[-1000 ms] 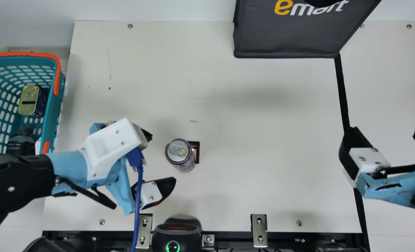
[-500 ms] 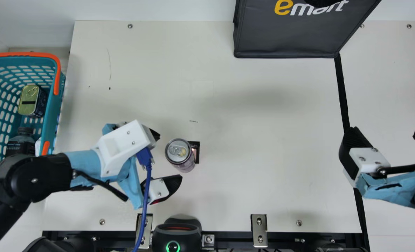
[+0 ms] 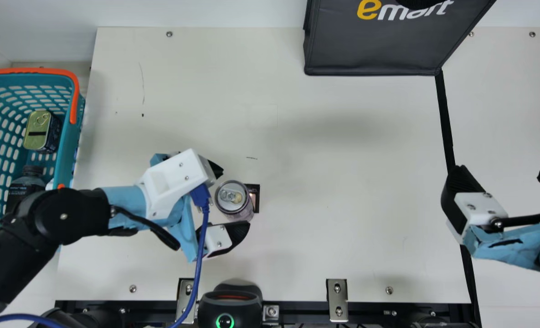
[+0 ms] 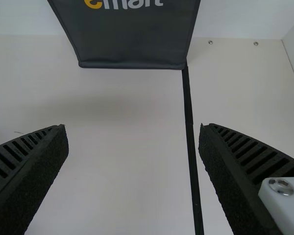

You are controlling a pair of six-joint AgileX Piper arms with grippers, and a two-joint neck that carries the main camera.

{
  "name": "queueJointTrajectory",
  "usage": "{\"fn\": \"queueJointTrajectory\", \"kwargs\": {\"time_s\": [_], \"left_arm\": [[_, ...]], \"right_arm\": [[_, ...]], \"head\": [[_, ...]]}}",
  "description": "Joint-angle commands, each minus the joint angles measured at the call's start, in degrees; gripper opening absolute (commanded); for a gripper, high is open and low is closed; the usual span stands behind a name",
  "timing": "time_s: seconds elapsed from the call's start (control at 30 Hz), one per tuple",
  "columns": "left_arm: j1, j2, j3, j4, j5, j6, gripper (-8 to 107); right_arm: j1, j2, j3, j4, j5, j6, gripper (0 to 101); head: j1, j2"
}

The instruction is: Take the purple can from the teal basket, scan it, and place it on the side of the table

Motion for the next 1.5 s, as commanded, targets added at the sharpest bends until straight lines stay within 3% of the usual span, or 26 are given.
{"fn": "queueJointTrajectory", "kwargs": {"time_s": [0.0, 0.1, 0.37, 0.6, 1.2, 1.47], "left_arm": [[-0.2, 0.5, 0.0, -0.4, -0.9, 0.5, 90], [-0.7, 1.4, 0.3, -0.7, -2.6, 1.3, 90], [-2.1, 2.5, 0.2, -1.9, -6.1, 1.9, 37], [-3.8, 3.0, -3.1, -1.8, -7.3, -1.2, -8], [-14.5, 14.1, -17.4, 11.7, -16.6, -22.0, -8], [-17.8, 19.9, -22.7, 18.4, -18.3, -30.0, -8]], "right_arm": [[0.0, 0.0, 0.0, 0.0, 0.0, 0.0, 95], [0.0, 0.0, 0.0, 0.0, 0.0, 0.0, 95], [0.0, 0.0, 0.0, 0.0, 0.0, 0.0, 95], [0.0, 0.0, 0.0, 0.0, 0.0, 0.0, 95], [0.0, 0.0, 0.0, 0.0, 0.0, 0.0, 95], [0.0, 0.0, 0.0, 0.0, 0.0, 0.0, 95]], "head": [[-1.7, 0.1], [-1.7, 0.1], [-1.7, 0.1], [-1.7, 0.1], [-1.7, 0.1], [-1.7, 0.1]]}}
